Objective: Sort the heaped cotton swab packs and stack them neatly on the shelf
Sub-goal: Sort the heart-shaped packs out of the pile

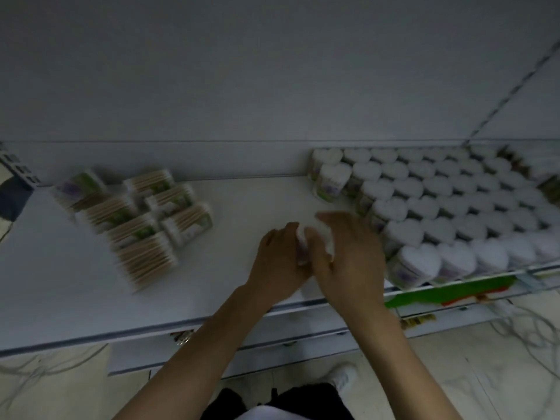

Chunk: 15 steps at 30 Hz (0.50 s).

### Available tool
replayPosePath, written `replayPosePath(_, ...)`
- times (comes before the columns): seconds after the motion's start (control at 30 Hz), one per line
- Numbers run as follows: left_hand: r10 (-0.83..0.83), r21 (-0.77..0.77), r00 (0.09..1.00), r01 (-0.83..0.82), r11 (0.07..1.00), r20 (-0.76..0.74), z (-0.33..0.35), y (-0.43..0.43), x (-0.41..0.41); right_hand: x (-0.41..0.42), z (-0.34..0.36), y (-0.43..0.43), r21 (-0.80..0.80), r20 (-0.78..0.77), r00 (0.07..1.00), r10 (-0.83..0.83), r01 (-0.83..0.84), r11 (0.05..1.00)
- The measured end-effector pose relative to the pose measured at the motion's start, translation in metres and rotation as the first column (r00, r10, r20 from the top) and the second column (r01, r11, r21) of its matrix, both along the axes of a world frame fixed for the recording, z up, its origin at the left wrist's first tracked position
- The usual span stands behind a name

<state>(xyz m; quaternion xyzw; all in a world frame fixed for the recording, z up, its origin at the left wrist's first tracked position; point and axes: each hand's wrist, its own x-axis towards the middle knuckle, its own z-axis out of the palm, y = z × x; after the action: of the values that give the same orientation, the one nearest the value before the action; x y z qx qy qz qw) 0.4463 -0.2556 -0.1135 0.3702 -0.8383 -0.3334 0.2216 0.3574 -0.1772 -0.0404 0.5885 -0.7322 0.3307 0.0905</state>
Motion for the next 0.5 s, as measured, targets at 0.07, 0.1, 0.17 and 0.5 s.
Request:
replayPosePath(0.07,-0.025,-0.1,0.976,0.048,0.994,0.216,-0.004,0.003,-0.014,-0.003,-0.014,0.006,0.056,-0.161,0.987,0.01,-0.001,0.998)
replayPosePath(0.1,-0.023,-0.112,0.974,0.05,0.992,0.225,-0.004,0.003,-0.02,-0.005,-0.019,0.01,0.091,-0.183,0.983,-0.011,0.028,0.995)
replayPosePath(0.17,-0.002,-0.075,0.984,0.016,0.997,0.178,0.004,0.0,-0.028,-0.01,-0.026,0.014,0.111,-0.178,0.982,-0.055,0.076,0.991)
replayPosePath(0.5,0.083,-0.083,0.994,-0.076,0.994,0.075,0.004,-0.033,-0.068,-0.047,-0.027,-0.03,0.155,-0.126,0.987,-0.104,0.123,0.98)
